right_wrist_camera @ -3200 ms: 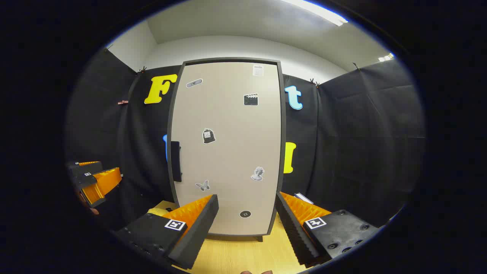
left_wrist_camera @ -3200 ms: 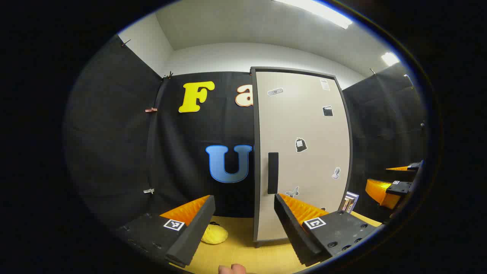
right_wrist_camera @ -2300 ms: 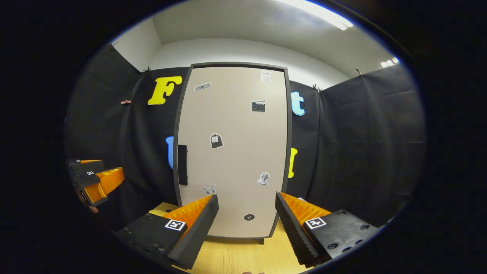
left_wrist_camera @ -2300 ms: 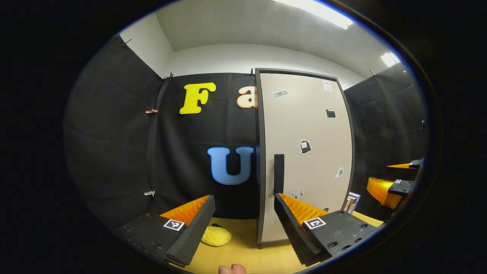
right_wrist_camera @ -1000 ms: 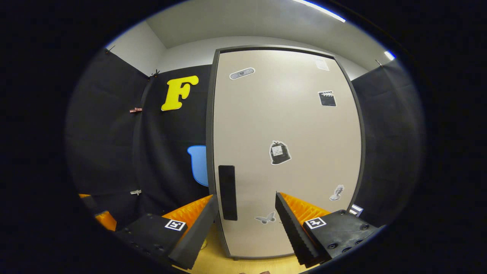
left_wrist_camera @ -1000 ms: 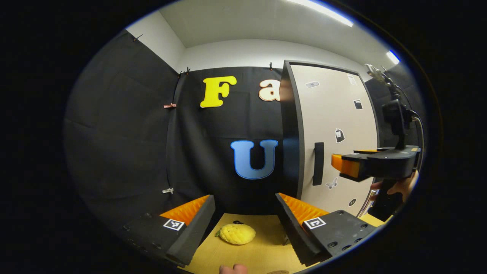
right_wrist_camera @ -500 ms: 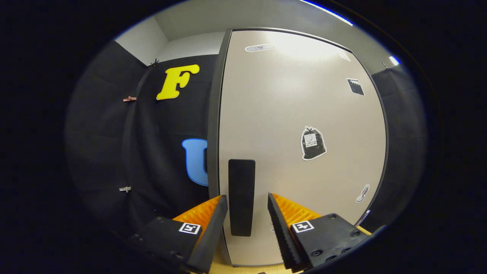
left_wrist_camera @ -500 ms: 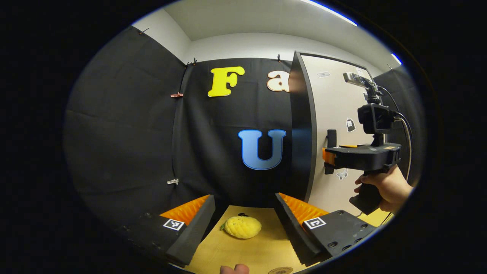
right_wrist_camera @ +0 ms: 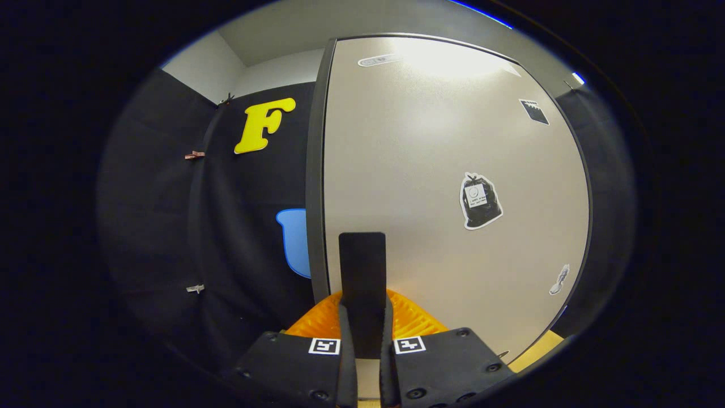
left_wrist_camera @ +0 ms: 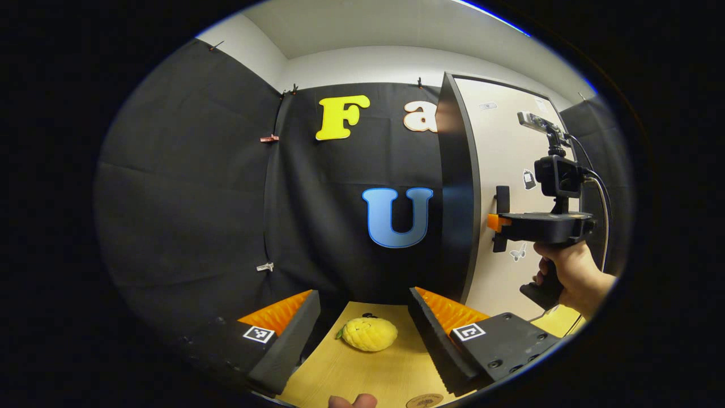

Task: Open the cabinet door with the right hand, grasp the bottle in the cabinet with the left hand and place it on the coaster, then close the cabinet door with the right hand.

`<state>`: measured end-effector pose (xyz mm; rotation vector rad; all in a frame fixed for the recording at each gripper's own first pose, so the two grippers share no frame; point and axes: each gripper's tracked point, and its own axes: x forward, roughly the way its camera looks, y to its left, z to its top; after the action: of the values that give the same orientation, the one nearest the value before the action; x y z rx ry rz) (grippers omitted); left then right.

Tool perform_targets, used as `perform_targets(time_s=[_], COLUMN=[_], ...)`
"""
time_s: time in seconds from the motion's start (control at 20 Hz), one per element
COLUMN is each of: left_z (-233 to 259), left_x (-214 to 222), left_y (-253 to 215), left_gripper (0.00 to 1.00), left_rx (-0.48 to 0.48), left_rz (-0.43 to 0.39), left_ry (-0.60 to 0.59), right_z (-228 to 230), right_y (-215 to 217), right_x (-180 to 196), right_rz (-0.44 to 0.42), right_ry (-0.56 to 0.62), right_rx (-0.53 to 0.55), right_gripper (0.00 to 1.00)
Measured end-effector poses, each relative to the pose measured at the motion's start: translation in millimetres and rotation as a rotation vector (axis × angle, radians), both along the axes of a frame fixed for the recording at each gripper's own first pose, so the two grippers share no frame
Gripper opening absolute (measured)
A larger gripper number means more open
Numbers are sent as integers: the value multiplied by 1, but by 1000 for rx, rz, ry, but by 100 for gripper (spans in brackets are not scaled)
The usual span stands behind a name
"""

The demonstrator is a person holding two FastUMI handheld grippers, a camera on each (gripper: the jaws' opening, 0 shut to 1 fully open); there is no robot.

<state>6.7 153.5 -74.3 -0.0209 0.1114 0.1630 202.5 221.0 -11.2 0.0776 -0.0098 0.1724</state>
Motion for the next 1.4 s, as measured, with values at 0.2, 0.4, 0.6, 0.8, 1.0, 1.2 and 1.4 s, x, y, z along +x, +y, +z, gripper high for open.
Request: perform_targets(time_s=[0.2,0.4,0.6,0.8,1.0,1.2,1.4], left_z=[14,26,33,41,45,51,56], left_x=[-10,-14,-26,-34,-43,-43,-35], left_y=[-10,-24,-42,-56,-71,-90,-110], left_gripper=[98,98,98,98,98,98,98], left_rx=[-4,6,1,13,15,20,20], left_rz=[-8,-26,-42,-56,-64,-86,-116], left_ry=[-32,-58,-66,-72,-77,-81,-88], right_z=[1,1,3,8,9,10,11], right_y=[0,-6,-17,-26,-37,-54,-72], right_x=[-16,-51,-86,-104,-114,-129,-139], right_rz=[55,98,154,185,203,181,151], right_ry=[48,51,77,83,91,98,97], right_rx=[11,4,12,7,5,16,16], right_gripper=[19,20,19,20,20,19,19])
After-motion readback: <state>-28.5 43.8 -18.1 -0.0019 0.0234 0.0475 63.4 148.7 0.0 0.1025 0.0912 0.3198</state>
